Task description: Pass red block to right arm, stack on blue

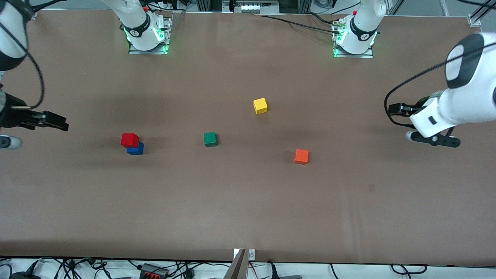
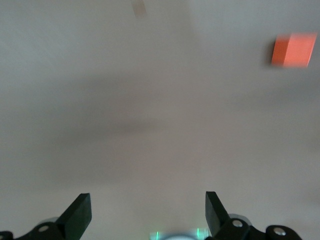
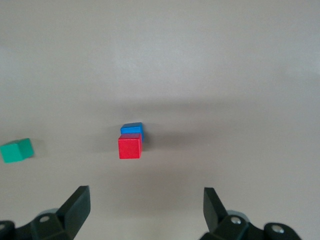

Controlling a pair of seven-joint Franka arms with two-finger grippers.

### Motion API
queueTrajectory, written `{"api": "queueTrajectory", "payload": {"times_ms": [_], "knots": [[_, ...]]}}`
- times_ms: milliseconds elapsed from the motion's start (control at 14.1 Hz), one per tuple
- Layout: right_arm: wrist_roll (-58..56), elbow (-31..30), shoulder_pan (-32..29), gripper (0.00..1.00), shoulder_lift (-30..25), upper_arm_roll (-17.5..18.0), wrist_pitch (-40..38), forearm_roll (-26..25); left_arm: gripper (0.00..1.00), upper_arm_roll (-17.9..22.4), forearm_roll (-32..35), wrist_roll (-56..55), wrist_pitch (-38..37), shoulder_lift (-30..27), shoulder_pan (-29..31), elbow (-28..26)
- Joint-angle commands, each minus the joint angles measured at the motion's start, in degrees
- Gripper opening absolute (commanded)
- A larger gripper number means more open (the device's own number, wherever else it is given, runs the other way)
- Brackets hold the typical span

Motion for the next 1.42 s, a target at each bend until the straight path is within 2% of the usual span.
{"api": "queueTrajectory", "payload": {"times_ms": [0,142,285,427,569,711,925,1352], "knots": [[0.1,1.4,-1.4,1.00,0.1,0.1,-1.5,1.6,1.00,8.0,0.6,-3.3,7.3,-7.7,-5.9,-6.0],[0.3,1.1,-2.7,1.00,-2.5,1.2,-0.8,1.1,1.00,9.2,0.2,-2.9,7.6,-9.0,-6.5,-7.1],[0.3,-0.9,-7.9,1.00,-5.0,6.6,0.1,-0.3,1.00,9.1,-0.8,-3.0,8.5,-11.6,-6.0,-9.8],[0.3,-2.4,-11.5,1.00,-6.6,10.9,0.7,-2.2,1.00,2.0,-0.8,-3.0,7.6,-11.8,-0.1,-9.1],[0.5,-4.5,-14.9,1.00,-8.1,14.6,0.8,-2.8,1.00,1.2,-0.8,-3.3,7.3,-11.8,-0.7,-9.5],[0.7,-5.5,-13.6,1.00,-9.0,14.9,0.7,-5.6,1.00,1.6,-0.6,-3.2,7.3,-11.8,-1.6,-9.4],[0.7,-7.1,-12.6,1.00,-10.0,14.8,0.3,-6.1,1.00,1.8,-0.5,-3.3,6.4,-12.3,-2.1,-9.0],[0.8,-20.9,-12.8,1.00,-18.8,14.8,6.0,-6.0,1.00,2.7,-0.3,-2.8,5.9,-12.5,-2.4,-8.3]]}}
